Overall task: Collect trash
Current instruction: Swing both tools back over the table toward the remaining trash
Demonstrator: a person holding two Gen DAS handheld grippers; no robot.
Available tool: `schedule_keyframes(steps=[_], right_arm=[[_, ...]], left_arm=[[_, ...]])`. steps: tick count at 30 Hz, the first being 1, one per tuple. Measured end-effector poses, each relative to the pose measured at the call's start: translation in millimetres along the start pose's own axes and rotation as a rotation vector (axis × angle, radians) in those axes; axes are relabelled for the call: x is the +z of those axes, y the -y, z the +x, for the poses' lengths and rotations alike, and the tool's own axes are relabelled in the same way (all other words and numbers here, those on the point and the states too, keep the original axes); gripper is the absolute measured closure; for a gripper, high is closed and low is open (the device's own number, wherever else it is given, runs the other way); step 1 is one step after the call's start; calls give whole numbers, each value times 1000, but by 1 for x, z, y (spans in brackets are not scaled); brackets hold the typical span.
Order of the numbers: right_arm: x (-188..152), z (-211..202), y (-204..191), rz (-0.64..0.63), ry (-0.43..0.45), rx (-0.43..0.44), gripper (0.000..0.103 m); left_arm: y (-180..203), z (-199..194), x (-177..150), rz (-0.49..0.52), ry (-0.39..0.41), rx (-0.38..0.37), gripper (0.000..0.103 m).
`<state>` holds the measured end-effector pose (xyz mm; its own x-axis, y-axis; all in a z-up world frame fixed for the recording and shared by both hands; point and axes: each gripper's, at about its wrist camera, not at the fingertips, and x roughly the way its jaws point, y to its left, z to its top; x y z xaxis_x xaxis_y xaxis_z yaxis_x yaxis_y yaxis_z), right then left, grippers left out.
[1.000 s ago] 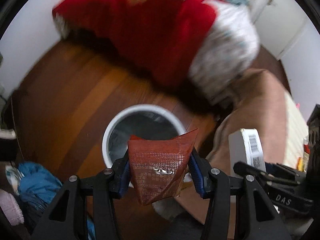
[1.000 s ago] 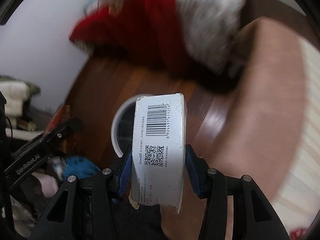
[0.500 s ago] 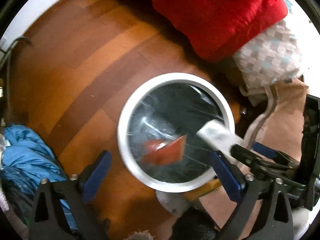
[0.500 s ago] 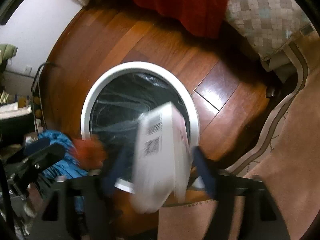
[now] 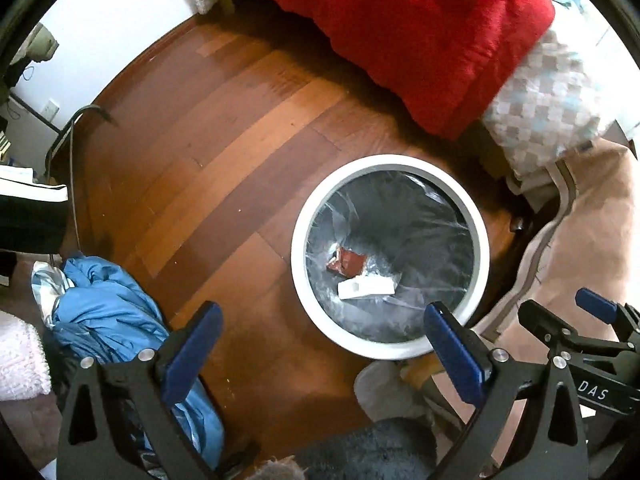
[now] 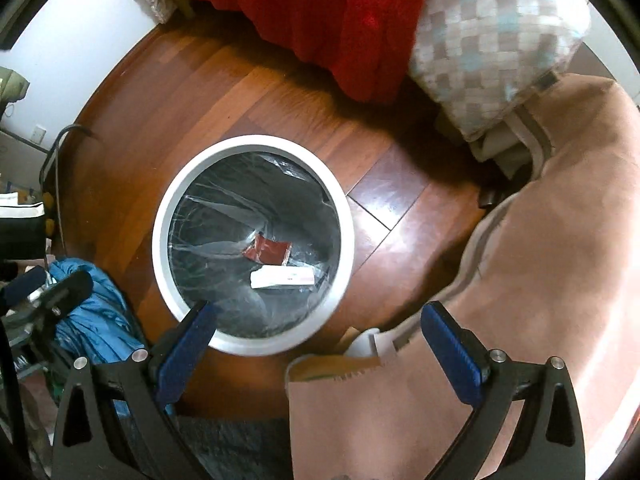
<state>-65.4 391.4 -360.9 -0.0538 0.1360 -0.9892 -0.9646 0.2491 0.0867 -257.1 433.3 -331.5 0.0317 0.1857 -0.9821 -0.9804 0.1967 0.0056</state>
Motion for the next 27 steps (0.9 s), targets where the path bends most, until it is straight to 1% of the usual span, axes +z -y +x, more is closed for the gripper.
schedule_keyframes(steps=[4,10,15,19,22,26,27], right_arm=[[-7,-18,0,-2,18,-2,0],[-21,-52,2,-6,71,-4,0],[-35,-94,3,-14,139,4,0],[-48,-139,8,-2,208,53,0],[-61,-179,14,25,271,108,0],[-88,-238,33,69,358,199,0],[-98,-253,41,82,382,211,0]], left_arm=[[3,-14,-9,4,22,1,1],[5,-47,-25,3,70,-7,1],[12,-88,-37,30,135,-10,1],[20,-126,-46,49,195,-25,1],[31,-163,-54,62,265,-8,1],[48,-201,-66,85,335,-17,1],[55,-210,-70,94,356,-24,1]])
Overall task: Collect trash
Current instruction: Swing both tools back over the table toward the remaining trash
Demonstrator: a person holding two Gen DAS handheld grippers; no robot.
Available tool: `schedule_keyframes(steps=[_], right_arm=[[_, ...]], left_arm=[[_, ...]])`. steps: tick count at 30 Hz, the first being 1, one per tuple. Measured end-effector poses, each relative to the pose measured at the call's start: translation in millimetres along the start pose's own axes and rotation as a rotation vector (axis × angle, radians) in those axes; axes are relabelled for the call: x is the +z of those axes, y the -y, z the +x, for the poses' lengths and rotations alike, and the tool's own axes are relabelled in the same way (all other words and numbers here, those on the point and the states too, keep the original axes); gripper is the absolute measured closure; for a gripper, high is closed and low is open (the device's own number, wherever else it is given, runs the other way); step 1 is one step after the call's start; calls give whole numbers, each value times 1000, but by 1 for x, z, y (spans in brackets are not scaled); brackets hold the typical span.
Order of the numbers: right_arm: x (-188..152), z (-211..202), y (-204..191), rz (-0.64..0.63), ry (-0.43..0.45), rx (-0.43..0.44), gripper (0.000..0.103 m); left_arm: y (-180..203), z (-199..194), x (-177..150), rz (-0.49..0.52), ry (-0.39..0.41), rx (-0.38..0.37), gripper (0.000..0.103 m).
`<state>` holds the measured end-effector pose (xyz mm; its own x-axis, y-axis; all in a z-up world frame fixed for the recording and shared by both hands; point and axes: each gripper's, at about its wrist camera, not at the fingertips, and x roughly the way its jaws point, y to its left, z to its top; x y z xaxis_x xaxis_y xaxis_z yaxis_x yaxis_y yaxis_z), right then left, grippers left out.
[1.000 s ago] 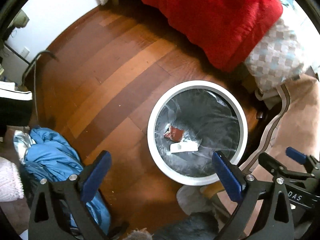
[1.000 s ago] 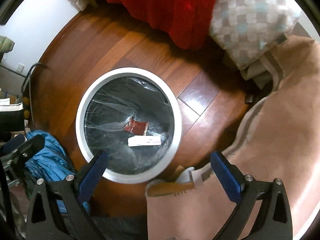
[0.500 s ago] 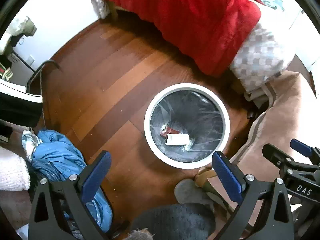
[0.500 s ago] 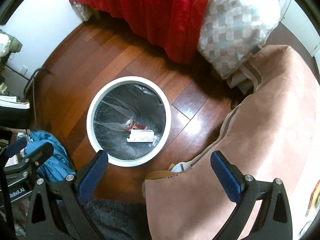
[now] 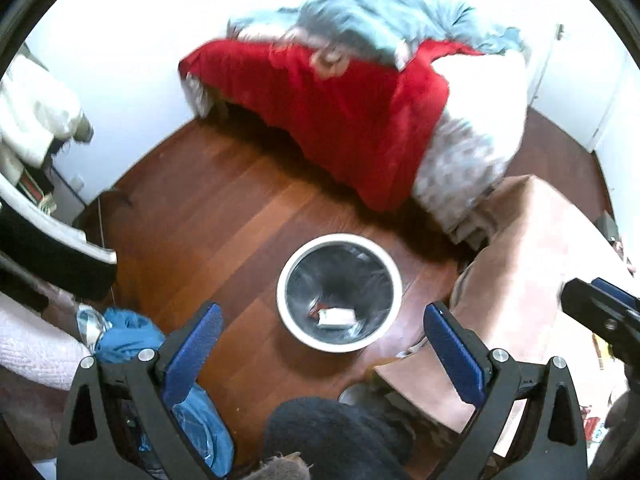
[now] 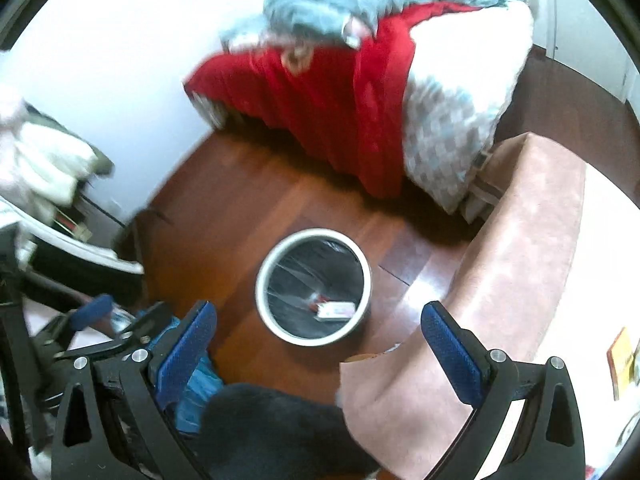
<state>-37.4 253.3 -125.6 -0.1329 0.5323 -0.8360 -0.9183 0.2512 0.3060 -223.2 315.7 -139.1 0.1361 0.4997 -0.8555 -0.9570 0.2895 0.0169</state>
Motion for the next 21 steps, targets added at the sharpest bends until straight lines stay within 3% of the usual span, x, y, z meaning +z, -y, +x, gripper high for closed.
schedule_keyframes(steps=[5,9,13,15,21], right_arm=[[-30,-81,58,128,79,-4,0],[-82,-130,143,277,75,-97,0],[-148,-161,239,401,2,-254,0],[-185,-166,286,447,-85,-344,0],[-260,-153,363,587,-195,-420,0]], left_arm=[[63,-19,-21,53,52,-64,1],[138,-10,-50,155,1,-135,1],[226,14,-95,302,-77,-182,1],[260,22,-119,364,-107,-190,1],[327,35,-177,490,-202,-209,1]])
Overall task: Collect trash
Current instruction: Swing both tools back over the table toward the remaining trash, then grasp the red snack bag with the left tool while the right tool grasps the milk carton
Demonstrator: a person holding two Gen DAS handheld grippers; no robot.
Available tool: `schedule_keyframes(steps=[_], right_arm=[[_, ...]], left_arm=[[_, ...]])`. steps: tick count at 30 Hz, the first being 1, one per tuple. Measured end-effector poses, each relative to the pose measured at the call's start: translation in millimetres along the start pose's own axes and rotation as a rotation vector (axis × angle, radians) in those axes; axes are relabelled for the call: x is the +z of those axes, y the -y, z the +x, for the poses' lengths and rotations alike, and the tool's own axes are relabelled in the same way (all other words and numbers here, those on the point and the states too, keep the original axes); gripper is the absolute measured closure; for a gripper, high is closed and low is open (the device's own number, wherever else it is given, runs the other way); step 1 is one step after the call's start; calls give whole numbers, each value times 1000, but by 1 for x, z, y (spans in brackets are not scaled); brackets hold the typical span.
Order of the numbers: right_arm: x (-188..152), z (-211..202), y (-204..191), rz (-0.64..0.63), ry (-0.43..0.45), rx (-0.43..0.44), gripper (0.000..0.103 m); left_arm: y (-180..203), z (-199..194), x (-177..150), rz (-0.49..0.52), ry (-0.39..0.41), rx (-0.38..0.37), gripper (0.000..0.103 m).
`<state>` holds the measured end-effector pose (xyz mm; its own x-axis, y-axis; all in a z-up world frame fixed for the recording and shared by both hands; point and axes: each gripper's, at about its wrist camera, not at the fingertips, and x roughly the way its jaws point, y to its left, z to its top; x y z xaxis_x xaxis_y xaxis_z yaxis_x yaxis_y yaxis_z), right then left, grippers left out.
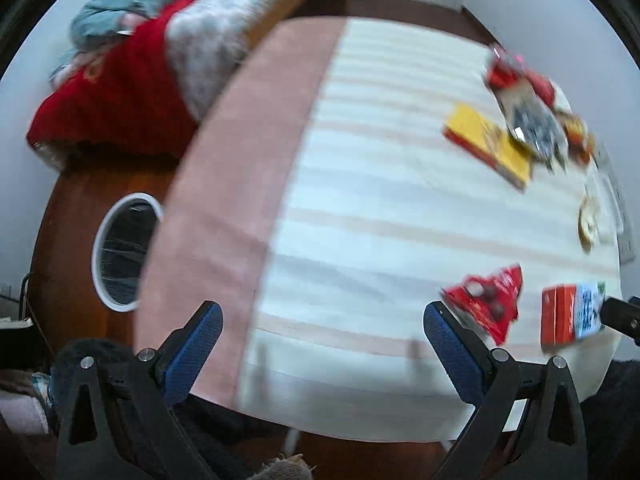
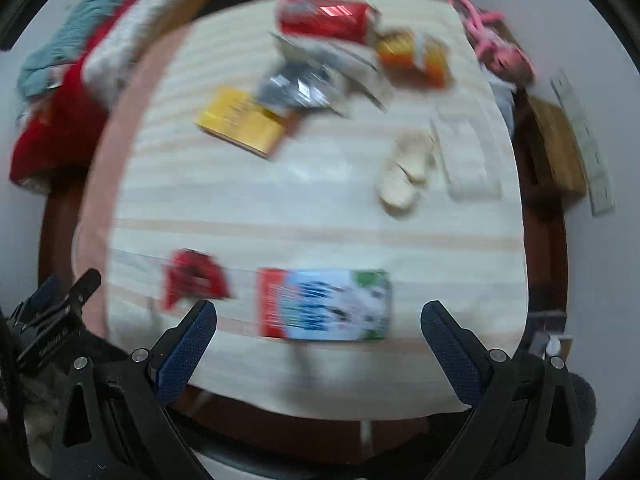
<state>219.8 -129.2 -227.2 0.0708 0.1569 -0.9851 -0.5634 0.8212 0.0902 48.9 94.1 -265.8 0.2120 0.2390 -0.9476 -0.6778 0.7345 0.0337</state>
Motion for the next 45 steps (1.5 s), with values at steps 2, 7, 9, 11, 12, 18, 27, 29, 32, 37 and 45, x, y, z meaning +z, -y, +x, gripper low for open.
schedule_keyframes(steps=[2,7,9,11,12,18,27,29,32,37,45], right_arm=[[-7,14,5,22,-9,35,0],[-7,45,0,5,-20,40,0],[-8,54,-2,9,-32,19,0],[-7,61,1,22,-25,-6,3],[-7,60,6,33,-7,-8,9],[-6,49,50,91,28,-71,8],[-7,53,74,145,16,32,0],[-5,56,68,138,19,24,0],[-4,57,63,138,22,-4,0],[-6,60,50,104,32,-75,9],[-8,33,25,56,113,-41,9]], left_arm=[[5,5,-2,11,-19,-3,1],[21,7,-9,71,-32,18,1],[24,10,-12,70,-48,-7,1],[28,13,-14,74,-59,-31,1],[30,12,-12,73,-63,-49,1],[61,15,-3,100,-80,-183,1],[110,30,9,183,-81,-215,12],[114,32,6,199,-72,-172,46],[117,27,3,212,-38,-142,67],[105,14,-3,196,5,-114,71],[53,-35,10,115,135,-91,72]])
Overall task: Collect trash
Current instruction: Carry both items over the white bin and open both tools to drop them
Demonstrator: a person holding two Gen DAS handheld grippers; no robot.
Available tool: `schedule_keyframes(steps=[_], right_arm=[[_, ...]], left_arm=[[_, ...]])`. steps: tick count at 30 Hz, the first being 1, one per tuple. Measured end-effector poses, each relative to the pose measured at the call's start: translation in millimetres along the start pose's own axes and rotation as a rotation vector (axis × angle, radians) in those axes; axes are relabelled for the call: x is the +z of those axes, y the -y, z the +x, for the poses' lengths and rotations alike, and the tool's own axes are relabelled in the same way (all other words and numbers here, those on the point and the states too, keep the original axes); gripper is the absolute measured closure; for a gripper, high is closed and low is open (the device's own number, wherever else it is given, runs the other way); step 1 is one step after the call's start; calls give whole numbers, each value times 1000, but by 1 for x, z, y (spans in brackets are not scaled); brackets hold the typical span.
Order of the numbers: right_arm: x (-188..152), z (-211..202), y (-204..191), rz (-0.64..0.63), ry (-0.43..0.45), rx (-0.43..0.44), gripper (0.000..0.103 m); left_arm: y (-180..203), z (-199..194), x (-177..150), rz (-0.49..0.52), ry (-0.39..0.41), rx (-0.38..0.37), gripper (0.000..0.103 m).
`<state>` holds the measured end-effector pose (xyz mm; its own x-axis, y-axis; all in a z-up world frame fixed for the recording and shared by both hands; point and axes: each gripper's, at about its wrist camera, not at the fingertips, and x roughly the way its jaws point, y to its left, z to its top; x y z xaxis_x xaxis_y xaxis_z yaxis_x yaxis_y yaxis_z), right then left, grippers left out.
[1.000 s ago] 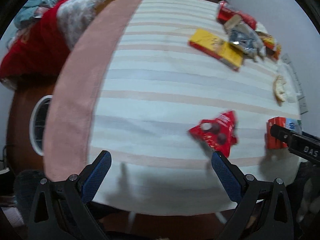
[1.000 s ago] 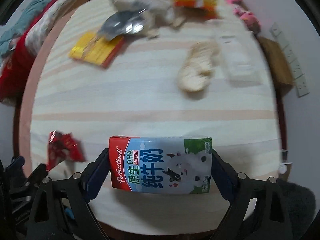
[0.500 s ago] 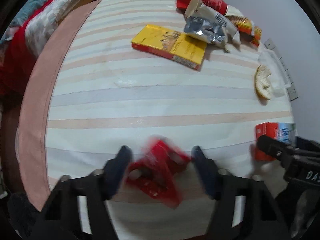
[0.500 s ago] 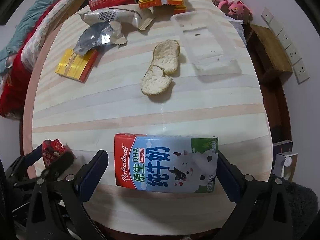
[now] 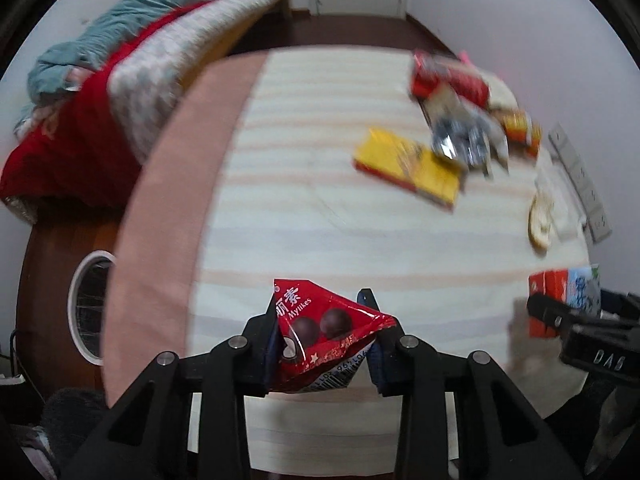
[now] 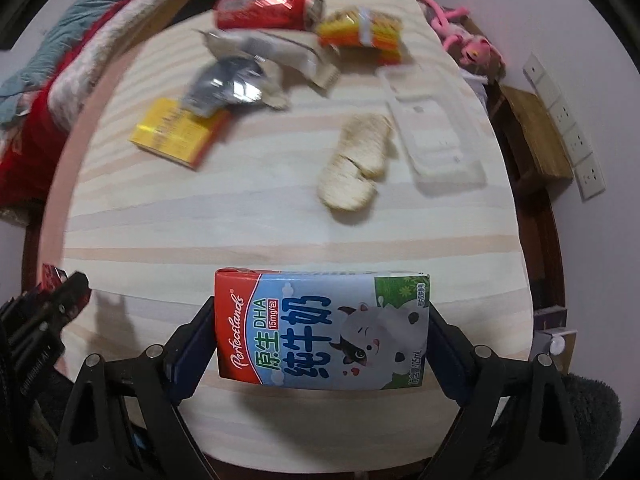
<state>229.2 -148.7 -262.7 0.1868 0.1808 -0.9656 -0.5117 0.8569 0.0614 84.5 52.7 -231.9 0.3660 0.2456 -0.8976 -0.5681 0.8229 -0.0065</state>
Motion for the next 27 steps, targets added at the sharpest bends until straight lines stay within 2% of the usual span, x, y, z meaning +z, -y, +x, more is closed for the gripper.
schedule_keyframes(steps=[7,13,17,22,25,27], right_arm=[[19,-47,-69,-94,81,80,9],[45,-88,-172,-234,150,202,9],[53,-99,-256,-339,149,295,9],[55,-80,-366,-474,97,371,9],[52,-51,-427,-543,37,396,9],[47,-27,-471,-587,-11,405,9]], left_arm=[[-85,-55,28,-91,140,34,72],[-182,-91,37,-202,197,101,72],[-247,-99,35,-280,198,164,72],[-337,-86,24,-409,161,199,72],[-397,-56,9,-518,93,170,72],[-432,-32,-2,-594,35,102,72]])
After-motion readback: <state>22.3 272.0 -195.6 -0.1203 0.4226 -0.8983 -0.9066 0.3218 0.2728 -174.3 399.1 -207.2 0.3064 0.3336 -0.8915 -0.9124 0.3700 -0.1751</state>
